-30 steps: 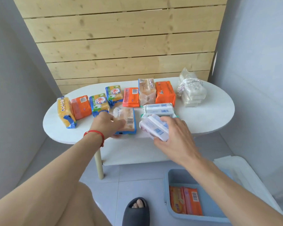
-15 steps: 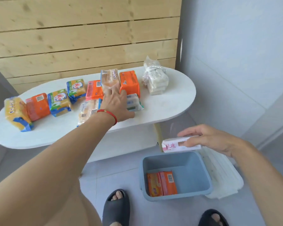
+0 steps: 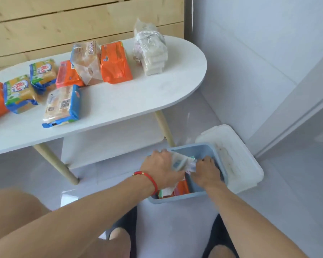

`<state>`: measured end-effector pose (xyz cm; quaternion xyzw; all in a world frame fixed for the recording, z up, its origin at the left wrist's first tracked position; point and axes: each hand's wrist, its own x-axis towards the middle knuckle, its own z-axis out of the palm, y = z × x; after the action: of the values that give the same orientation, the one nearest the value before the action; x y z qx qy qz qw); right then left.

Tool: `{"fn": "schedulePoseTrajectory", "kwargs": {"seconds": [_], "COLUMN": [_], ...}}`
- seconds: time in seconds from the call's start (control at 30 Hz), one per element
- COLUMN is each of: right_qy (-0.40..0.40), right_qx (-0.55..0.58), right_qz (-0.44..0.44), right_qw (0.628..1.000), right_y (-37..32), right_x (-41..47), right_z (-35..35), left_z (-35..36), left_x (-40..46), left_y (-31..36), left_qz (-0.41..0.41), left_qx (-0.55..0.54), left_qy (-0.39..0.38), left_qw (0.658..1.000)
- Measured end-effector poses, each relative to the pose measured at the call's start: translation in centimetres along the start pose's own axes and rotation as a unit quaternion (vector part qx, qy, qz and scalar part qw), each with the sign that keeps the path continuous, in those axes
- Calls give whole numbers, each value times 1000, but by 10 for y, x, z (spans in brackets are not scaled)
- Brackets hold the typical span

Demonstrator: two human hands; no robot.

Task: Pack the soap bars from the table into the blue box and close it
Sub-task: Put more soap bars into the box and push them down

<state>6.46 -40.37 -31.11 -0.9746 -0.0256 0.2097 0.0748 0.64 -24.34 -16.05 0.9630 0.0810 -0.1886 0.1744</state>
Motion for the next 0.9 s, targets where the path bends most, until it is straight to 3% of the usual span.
{"fn": "schedulePoseTrajectory", "kwargs": {"seconds": [0.07, 0.13, 0.23, 0.33, 0.6, 0.73, 0.77, 0.83, 0.87, 0.9], "right_qy": [5, -3, -86, -160, -197, -79, -86, -210, -274, -307], "right_qx": [19, 35, 46, 72, 128, 175, 258, 439, 486, 498], "right_qz": [30, 55, 64, 76, 77, 33, 31, 68, 76, 54], "right_qw": [999, 998, 993, 982, 969, 981, 962, 871, 826, 809], "right_y": [1, -4, -12, -14, -13, -31, -37, -49, -55, -57], "right_x": [4, 9, 16, 21, 20, 12, 9, 3, 0, -2], "right_z": [13, 20, 27, 31, 29, 14, 10, 2, 2, 4], "left_z": [35, 65, 95, 107, 110, 103, 101, 98, 97, 96], "left_x": [20, 32, 35, 35, 38, 40, 40, 41, 40, 40], "left_y": [-12, -29, -46, -47, -50, -51, -52, -50, -50, -49], "left_qz": [-78, -145, -205, -226, -233, -255, -258, -252, -241, -223], "left_qx": [-36, -73, -113, -127, -141, -201, -215, -225, -227, -229], "left_qy": [-43, -32, -4, 12, 10, 17, 25, 24, 7, -10], "left_qw": [995, 986, 972, 966, 962, 946, 942, 941, 944, 947]}}
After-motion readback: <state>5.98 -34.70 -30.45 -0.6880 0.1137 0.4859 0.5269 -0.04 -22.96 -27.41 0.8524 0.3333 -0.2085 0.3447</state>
